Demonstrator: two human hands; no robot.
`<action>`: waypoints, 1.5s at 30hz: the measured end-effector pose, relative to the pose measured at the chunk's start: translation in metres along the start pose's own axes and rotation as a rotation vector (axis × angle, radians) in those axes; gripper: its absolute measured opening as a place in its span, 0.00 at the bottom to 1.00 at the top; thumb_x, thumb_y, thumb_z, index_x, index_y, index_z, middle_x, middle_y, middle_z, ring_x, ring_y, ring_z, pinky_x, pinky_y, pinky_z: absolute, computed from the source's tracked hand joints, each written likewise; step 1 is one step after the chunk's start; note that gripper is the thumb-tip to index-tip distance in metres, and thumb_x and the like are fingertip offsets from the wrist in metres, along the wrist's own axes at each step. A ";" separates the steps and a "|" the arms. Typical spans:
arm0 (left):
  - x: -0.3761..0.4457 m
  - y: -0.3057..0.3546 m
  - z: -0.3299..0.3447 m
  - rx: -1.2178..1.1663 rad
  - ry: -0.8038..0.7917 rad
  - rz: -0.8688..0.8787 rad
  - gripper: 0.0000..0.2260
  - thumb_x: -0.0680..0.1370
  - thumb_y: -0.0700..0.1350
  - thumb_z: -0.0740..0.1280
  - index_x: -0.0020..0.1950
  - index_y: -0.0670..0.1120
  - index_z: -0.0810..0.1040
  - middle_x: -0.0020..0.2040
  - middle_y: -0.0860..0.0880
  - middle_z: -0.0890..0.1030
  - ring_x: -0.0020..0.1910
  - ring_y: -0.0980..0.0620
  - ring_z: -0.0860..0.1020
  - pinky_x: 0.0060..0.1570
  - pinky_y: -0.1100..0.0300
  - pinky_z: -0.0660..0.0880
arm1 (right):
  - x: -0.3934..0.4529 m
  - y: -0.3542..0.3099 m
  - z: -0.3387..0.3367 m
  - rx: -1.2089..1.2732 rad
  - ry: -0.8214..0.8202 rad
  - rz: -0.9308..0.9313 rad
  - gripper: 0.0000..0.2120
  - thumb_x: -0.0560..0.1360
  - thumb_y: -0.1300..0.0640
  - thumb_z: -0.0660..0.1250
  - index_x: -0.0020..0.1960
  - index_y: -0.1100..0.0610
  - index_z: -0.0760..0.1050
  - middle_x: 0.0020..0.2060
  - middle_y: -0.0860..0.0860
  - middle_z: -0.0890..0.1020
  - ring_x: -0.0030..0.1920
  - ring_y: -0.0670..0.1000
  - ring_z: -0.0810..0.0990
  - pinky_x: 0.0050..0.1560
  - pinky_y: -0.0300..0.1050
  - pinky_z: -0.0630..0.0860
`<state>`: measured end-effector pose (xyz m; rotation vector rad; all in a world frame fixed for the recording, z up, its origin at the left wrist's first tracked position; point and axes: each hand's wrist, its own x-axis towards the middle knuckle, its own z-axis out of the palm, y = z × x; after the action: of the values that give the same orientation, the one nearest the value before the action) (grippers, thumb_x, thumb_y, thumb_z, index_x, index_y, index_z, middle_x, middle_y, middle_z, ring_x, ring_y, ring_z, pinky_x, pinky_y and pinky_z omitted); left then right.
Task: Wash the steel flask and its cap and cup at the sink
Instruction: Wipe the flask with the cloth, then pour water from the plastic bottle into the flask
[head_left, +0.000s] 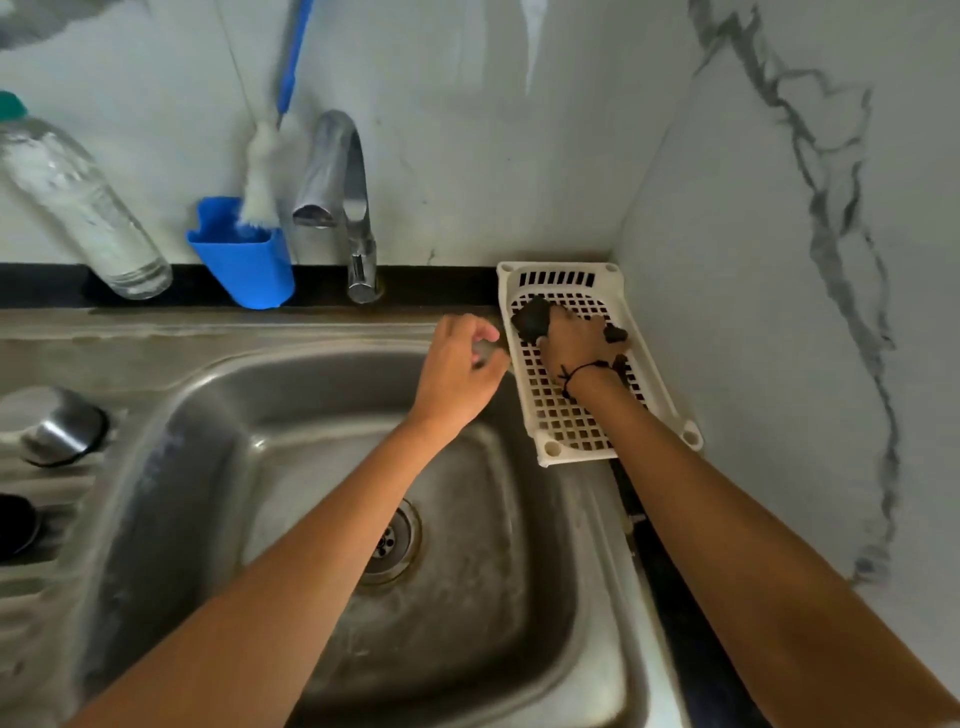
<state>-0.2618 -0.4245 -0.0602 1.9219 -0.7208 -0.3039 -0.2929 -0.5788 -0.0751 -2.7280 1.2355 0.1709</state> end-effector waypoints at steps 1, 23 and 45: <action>-0.001 -0.003 -0.001 0.001 0.006 -0.003 0.08 0.76 0.39 0.65 0.55 0.43 0.75 0.55 0.49 0.71 0.45 0.57 0.72 0.45 0.74 0.67 | 0.001 -0.003 0.001 -0.016 -0.032 0.009 0.22 0.79 0.51 0.60 0.71 0.55 0.62 0.66 0.58 0.70 0.68 0.64 0.62 0.64 0.77 0.55; -0.058 -0.027 -0.197 -0.174 0.671 -0.173 0.12 0.73 0.28 0.59 0.50 0.40 0.76 0.52 0.42 0.77 0.49 0.50 0.74 0.50 0.65 0.69 | -0.124 -0.239 -0.043 0.374 -0.141 -0.779 0.14 0.77 0.62 0.58 0.58 0.61 0.77 0.52 0.57 0.81 0.55 0.56 0.77 0.50 0.44 0.70; -0.005 -0.053 -0.265 -0.296 0.968 -0.244 0.09 0.76 0.36 0.62 0.48 0.50 0.74 0.51 0.49 0.76 0.50 0.51 0.76 0.52 0.57 0.75 | -0.028 -0.434 0.008 0.754 0.008 -0.425 0.34 0.67 0.48 0.70 0.65 0.60 0.59 0.57 0.59 0.73 0.56 0.61 0.74 0.54 0.58 0.75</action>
<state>-0.1133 -0.2102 0.0125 1.6024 0.1948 0.3546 0.0154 -0.2732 -0.0425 -2.2261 0.5223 -0.2937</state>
